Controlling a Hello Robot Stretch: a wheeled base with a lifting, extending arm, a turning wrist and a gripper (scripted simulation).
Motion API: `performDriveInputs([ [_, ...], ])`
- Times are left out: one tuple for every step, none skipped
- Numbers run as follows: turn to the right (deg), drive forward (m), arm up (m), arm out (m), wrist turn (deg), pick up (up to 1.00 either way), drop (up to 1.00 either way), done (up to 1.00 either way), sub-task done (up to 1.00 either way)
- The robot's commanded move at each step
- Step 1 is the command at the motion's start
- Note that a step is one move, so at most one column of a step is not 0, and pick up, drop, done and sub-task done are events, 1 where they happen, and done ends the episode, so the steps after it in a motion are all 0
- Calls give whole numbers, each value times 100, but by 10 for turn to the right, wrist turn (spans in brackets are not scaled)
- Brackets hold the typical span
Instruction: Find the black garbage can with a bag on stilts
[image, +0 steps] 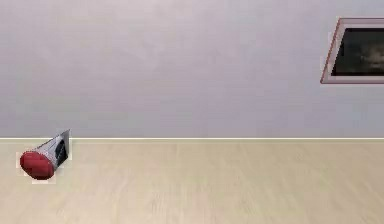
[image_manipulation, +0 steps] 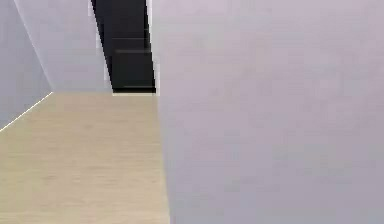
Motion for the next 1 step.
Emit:
performDriveInputs([
  [-450, 0, 0, 0, 0, 0, 0, 0, 0],
])
